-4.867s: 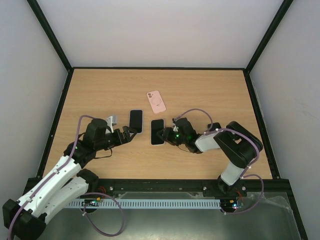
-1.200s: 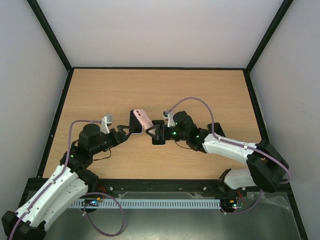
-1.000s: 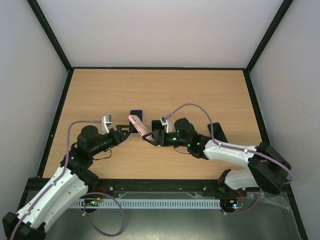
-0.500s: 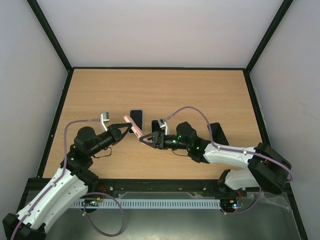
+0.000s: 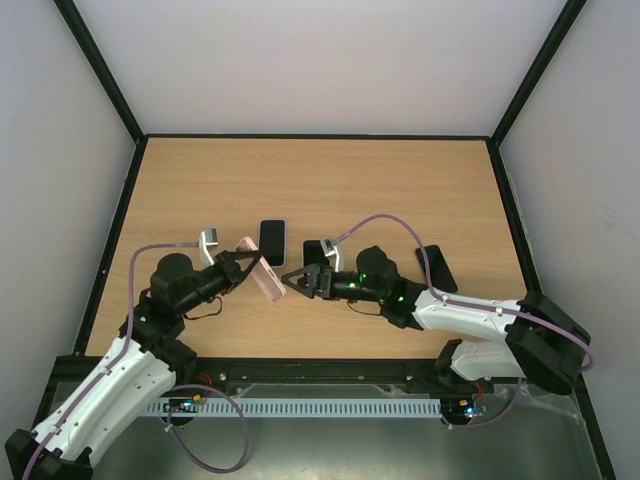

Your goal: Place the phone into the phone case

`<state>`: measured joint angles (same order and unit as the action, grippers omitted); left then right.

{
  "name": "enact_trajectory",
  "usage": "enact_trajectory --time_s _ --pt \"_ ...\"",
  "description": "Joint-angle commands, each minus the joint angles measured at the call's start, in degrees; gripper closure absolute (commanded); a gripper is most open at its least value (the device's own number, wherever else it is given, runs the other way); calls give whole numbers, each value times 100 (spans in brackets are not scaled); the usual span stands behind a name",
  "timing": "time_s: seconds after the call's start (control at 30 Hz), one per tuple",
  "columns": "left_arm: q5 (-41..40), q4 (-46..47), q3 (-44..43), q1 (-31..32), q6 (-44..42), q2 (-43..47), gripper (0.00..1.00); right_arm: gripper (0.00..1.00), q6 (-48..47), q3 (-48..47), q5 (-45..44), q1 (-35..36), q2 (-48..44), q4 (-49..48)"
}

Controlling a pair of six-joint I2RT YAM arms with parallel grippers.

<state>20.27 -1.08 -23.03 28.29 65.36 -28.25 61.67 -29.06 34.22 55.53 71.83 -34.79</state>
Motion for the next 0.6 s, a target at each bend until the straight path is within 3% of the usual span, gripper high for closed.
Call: enact_trajectory --time_s 0.0,0.27,0.57 --pt "-299 -1220 -387 -34 -520 -197 97 0 -399 8 -443 33 -341 645" --pt "-314 -2601 -655 -26 -1131 -726 97 1 -1028 -326 -1347 20 -744 2106" --pt "-570 -2809 -488 367 -1188 -1322 97 0 -1637 -913 -2943 19 -831 3951"
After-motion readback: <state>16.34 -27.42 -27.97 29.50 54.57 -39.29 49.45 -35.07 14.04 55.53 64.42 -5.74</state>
